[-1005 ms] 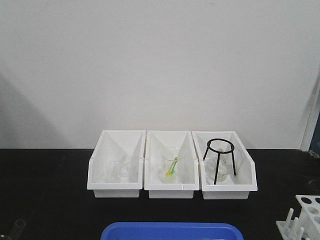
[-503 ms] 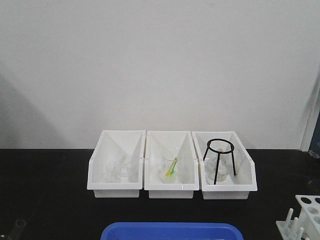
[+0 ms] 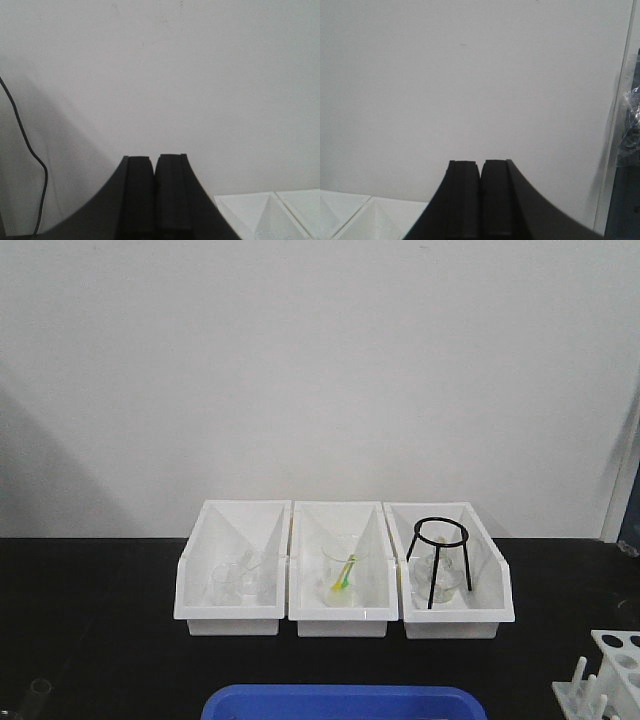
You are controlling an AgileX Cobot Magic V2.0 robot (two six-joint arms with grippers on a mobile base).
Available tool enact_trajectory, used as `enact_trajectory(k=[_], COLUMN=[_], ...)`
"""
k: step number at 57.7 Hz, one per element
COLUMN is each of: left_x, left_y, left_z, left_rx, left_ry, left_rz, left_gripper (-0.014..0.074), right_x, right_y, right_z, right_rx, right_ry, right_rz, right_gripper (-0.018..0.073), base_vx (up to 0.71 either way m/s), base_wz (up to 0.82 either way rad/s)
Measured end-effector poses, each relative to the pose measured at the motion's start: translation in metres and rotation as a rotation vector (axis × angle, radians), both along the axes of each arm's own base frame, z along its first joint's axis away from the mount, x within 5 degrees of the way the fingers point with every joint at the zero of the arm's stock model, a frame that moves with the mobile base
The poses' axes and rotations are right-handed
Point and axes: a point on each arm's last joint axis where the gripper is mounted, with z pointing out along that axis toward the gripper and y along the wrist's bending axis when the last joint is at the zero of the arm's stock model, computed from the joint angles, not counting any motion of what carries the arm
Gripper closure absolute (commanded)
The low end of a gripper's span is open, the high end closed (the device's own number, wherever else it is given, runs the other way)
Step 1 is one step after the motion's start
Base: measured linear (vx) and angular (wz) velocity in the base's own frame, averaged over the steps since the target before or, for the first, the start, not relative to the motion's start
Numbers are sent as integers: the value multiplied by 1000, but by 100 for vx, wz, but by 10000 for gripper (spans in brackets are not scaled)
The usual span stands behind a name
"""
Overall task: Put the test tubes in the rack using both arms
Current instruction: 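Lower the open left gripper around the glass test tube in the beaker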
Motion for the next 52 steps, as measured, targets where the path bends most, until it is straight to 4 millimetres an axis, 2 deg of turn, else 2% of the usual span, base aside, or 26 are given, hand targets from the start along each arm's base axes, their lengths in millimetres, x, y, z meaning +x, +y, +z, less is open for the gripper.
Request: enact_trajectory(k=[8, 13, 21, 24, 30, 39, 52], left_x=[0, 0, 0, 0, 0, 0, 0], left_y=[0, 0, 0, 0, 0, 0, 0], left_z=[0, 0, 0, 0, 0, 0, 3], left_rx=[1, 2, 2, 2, 2, 2, 24], left_ry=[0, 0, 0, 0, 0, -5, -32], left_rz=[0, 0, 0, 0, 0, 1, 5], left_gripper=[477, 381, 199, 122, 24, -11, 33], right_x=[0, 0, 0, 0, 0, 0, 0], right_y=[0, 0, 0, 0, 0, 0, 0], right_z=[0, 0, 0, 0, 0, 0, 0], right_rx=[1, 1, 1, 1, 1, 2, 3], right_ry=[0, 0, 0, 0, 0, 0, -3], right_rz=[0, 0, 0, 0, 0, 0, 1], right_gripper=[498, 433, 269, 179, 36, -76, -65], base_vx=[0, 0, 0, 0, 0, 0, 0], base_wz=[0, 0, 0, 0, 0, 0, 0])
